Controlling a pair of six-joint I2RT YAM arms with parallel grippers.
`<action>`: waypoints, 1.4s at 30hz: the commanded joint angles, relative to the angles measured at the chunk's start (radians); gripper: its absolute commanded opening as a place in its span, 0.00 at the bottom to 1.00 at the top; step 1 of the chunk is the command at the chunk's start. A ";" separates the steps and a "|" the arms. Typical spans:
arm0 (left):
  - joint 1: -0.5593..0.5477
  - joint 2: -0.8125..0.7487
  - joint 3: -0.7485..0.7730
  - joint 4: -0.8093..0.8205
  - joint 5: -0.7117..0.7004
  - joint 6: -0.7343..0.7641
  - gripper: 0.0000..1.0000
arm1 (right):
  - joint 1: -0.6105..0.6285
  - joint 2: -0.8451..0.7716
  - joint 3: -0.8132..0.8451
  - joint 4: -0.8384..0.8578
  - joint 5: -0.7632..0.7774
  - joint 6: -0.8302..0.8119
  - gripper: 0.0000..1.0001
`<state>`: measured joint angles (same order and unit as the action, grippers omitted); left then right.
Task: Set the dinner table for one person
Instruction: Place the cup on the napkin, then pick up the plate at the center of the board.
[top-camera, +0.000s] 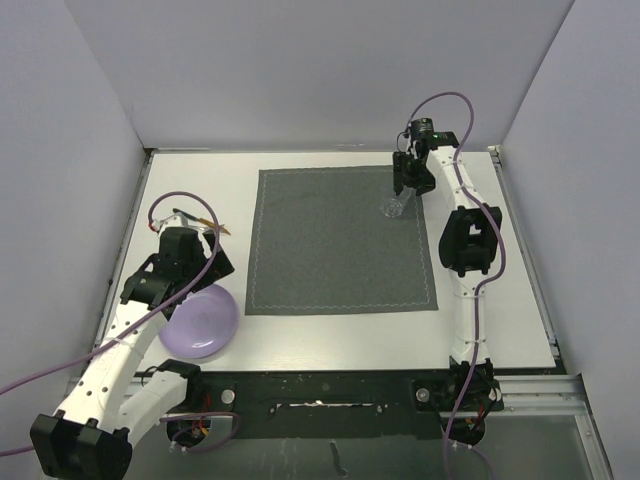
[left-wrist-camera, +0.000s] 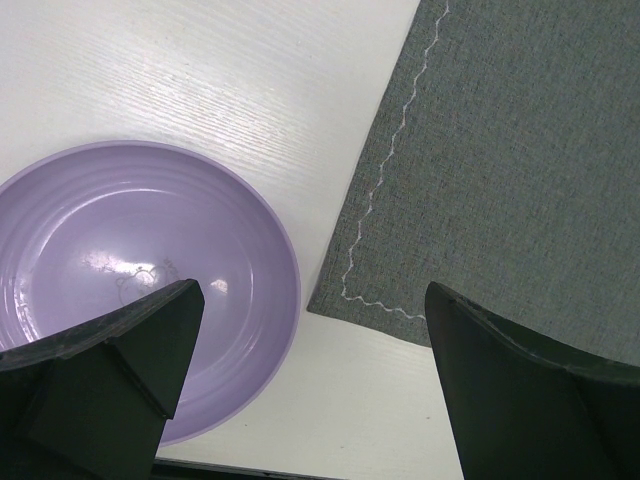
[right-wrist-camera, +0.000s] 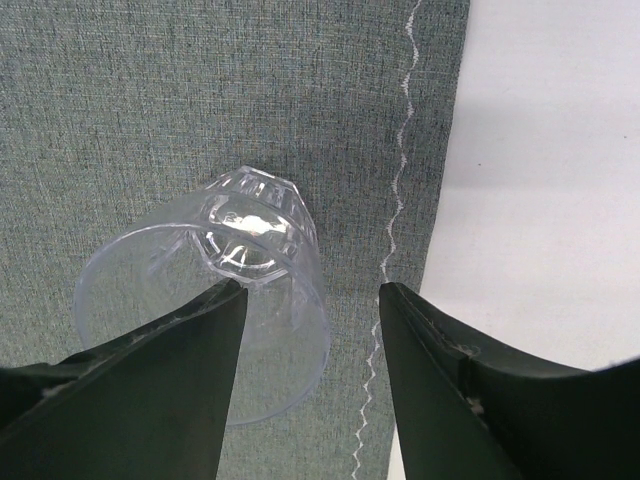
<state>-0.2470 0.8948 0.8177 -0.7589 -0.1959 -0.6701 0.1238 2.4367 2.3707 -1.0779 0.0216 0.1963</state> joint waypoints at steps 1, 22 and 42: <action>0.003 0.001 0.008 0.041 0.012 0.009 0.94 | -0.006 -0.081 -0.016 0.045 -0.006 0.002 0.59; 0.002 -0.002 0.003 0.047 0.041 0.018 0.94 | 0.019 -0.172 -0.064 0.087 -0.020 -0.012 0.63; 0.002 -0.127 -0.015 -0.108 -0.276 -0.200 0.93 | 0.427 -0.602 -0.503 0.300 -0.137 0.006 0.61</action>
<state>-0.2470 0.8387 0.7952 -0.7940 -0.2913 -0.7376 0.4744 1.9656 2.0117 -0.9218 0.0406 0.1722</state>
